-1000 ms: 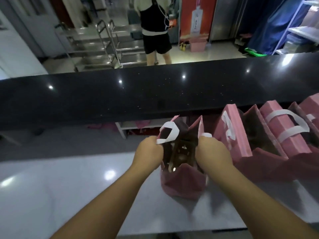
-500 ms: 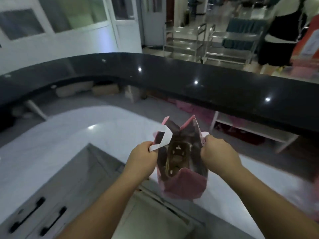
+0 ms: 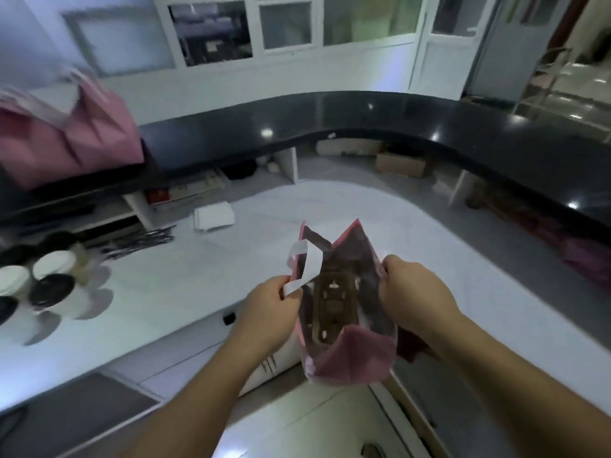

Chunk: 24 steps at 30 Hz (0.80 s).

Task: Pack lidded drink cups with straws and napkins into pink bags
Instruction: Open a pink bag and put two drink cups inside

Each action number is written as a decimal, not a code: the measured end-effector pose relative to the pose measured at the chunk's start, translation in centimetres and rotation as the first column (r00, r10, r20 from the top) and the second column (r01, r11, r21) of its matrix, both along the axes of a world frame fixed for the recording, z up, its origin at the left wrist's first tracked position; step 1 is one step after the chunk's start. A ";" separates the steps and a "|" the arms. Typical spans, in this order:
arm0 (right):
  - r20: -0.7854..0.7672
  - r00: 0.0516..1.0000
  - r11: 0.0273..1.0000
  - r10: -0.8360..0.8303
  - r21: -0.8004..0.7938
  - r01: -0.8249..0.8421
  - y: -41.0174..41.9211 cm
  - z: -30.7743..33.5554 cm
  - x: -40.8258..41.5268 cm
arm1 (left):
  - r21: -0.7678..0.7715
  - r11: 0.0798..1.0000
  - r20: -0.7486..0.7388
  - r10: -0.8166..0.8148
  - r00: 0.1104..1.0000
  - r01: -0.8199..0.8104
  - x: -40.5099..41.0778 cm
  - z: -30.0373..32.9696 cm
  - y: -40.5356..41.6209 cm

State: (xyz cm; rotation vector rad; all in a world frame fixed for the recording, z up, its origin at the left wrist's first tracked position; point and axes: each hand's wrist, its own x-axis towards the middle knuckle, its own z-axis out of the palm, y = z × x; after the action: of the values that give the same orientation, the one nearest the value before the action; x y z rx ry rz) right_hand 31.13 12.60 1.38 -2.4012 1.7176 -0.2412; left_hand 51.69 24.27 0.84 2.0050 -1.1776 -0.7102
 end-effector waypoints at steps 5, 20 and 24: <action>-0.001 0.980 0.980 0.197 0.041 -0.197 -2.0 -0.1 10.3 | 0.019 0.983 0.045 0.183 0.982 -0.184 7.5 -0.4 1.8; 0.100 0.804 0.766 0.587 0.252 -0.591 -10.2 0.0 32.8 | 0.086 0.836 0.134 0.529 0.838 -0.542 24.5 0.8 0.2; 0.122 0.785 0.756 0.607 0.214 -0.618 -10.5 -0.6 37.0 | 0.097 0.798 0.138 0.581 0.802 -0.595 28.1 0.7 0.2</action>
State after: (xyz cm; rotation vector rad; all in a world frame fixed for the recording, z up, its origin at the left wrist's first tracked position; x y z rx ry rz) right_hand 68.16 2.15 0.77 -2.5761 0.7872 0.0148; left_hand 79.76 24.48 1.54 2.3715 -0.4919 -0.3721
